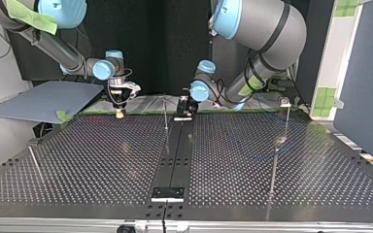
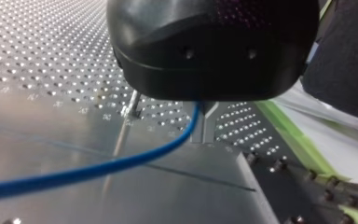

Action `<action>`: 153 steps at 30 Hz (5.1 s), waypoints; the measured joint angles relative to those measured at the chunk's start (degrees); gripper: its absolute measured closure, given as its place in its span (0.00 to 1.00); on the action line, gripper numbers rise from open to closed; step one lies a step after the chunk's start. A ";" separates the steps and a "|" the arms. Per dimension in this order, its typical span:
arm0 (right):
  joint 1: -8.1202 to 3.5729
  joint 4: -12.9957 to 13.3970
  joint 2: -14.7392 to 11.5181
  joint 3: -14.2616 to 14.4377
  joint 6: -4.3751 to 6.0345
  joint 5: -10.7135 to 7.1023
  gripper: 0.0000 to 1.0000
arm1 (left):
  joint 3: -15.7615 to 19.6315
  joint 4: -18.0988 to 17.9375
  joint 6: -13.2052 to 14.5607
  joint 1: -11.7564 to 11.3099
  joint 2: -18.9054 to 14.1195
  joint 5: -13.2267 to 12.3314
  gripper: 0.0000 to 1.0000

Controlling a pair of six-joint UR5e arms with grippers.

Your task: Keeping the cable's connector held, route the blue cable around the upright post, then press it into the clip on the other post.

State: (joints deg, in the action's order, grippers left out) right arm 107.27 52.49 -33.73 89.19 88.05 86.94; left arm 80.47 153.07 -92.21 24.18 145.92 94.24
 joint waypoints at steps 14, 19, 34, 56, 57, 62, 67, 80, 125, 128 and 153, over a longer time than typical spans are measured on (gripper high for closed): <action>-1.12 -0.06 0.05 -1.33 0.18 0.08 1.00 | -1.33 -0.50 -2.50 -2.29 0.00 1.75 1.00; -1.34 -0.14 0.06 -1.70 0.22 0.08 1.00 | -1.34 -0.67 -2.67 -2.79 0.01 1.77 1.00; -1.72 -0.26 0.16 -2.03 0.30 -0.08 1.00 | -1.35 -5.49 -3.26 -2.35 -0.06 -1.72 0.78; -1.75 -0.89 0.28 -2.02 0.47 -0.09 1.00 | -1.32 0.20 5.23 1.80 -0.07 0.73 0.16; -1.77 -0.92 0.30 -2.01 0.47 -0.10 1.00 | -1.32 0.80 5.86 2.18 -0.08 0.65 0.16; -1.93 -1.30 0.35 -2.02 0.48 -0.10 1.00 | -1.32 3.49 7.68 4.40 -0.08 0.70 0.16; -2.08 -1.61 0.36 -2.01 0.47 -0.10 1.00 | -1.32 6.38 7.34 5.52 -0.08 1.21 0.16; -2.32 -1.97 0.44 -2.01 0.48 -0.12 1.00 | 1.56 10.70 4.17 4.52 -1.40 2.97 0.16; -2.46 -1.97 0.81 -2.01 1.16 -0.25 1.00 | 5.99 1.67 -2.25 7.15 -5.90 -4.24 0.10; -2.46 -1.99 0.87 -2.02 1.17 -0.27 1.00 | 5.99 1.64 -2.26 7.16 -5.90 -4.22 0.10; -2.93 -1.92 1.06 -2.01 1.27 -0.40 1.00 | 10.54 -1.68 0.80 12.46 -10.78 0.58 0.10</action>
State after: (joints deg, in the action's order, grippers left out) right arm 104.34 50.57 -32.67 87.18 89.32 86.54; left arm 91.01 151.39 -91.41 36.64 135.14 94.82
